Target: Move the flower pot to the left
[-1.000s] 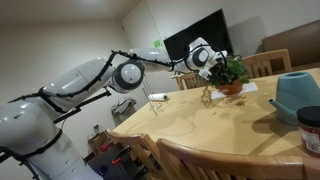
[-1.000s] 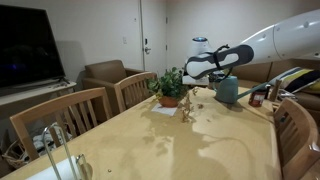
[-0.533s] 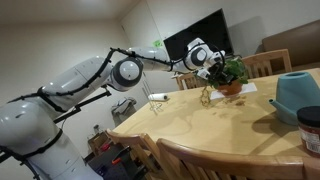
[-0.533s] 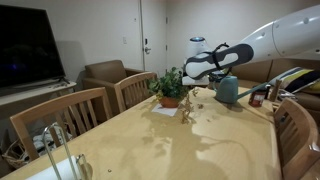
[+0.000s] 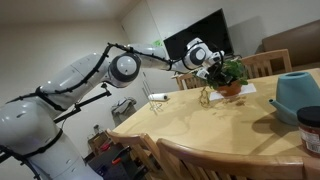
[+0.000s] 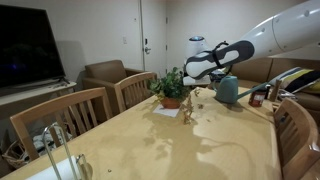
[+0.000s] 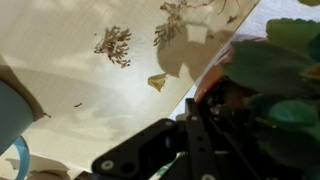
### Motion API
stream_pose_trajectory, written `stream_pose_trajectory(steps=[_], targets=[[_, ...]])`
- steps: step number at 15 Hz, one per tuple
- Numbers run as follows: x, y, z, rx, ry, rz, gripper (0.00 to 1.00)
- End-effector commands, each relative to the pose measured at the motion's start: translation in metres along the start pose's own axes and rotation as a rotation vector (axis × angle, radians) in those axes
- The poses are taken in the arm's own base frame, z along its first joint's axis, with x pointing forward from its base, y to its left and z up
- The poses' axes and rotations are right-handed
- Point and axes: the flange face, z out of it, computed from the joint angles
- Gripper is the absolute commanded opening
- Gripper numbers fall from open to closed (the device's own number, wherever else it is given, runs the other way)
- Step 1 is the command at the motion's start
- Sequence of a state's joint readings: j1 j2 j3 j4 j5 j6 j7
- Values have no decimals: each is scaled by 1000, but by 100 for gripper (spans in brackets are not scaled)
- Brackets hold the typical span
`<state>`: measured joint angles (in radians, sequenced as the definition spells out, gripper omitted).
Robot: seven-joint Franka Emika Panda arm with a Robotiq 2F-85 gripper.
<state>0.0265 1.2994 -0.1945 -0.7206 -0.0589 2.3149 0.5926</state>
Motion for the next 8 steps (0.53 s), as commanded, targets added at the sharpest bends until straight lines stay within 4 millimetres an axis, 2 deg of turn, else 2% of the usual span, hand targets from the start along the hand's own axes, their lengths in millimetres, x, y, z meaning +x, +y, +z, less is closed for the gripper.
stream_pose_trajectory(steps=[1, 5, 8], targets=[[0, 0, 0, 0, 0, 0, 4], [-3, 1, 6, -8, -3, 0, 1], [-13, -2, 14, -21, -22, -35, 1]])
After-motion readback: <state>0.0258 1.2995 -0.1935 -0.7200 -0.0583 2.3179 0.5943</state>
